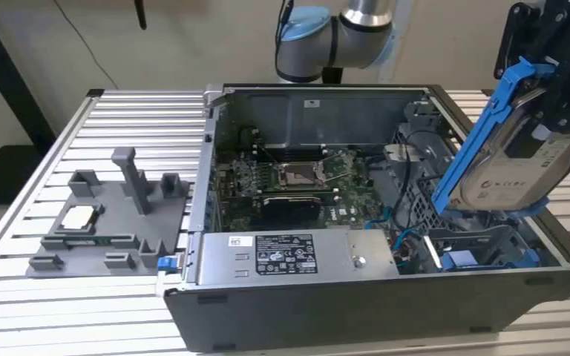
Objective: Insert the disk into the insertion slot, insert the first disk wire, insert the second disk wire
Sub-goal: 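Insert the disk into the insertion slot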
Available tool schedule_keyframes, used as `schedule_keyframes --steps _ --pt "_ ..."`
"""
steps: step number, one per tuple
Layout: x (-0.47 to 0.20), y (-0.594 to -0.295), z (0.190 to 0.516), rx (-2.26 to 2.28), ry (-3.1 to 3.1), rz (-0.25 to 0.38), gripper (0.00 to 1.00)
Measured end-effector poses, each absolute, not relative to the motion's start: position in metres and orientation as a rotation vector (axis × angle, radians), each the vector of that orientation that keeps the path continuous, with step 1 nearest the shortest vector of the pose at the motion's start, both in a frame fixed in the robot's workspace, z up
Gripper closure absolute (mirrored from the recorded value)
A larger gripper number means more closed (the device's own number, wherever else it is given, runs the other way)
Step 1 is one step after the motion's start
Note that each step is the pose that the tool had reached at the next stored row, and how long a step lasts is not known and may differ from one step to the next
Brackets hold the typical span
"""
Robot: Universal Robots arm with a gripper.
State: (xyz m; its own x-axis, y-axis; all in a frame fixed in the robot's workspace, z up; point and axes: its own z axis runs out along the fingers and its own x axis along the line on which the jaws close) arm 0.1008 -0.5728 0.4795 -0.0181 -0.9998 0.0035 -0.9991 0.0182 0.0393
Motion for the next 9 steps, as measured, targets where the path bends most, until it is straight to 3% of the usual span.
schedule_keyframes --steps 9 --pt "0.1035 -0.5728 0.4750 2.180 -2.220 -0.040 0.67"
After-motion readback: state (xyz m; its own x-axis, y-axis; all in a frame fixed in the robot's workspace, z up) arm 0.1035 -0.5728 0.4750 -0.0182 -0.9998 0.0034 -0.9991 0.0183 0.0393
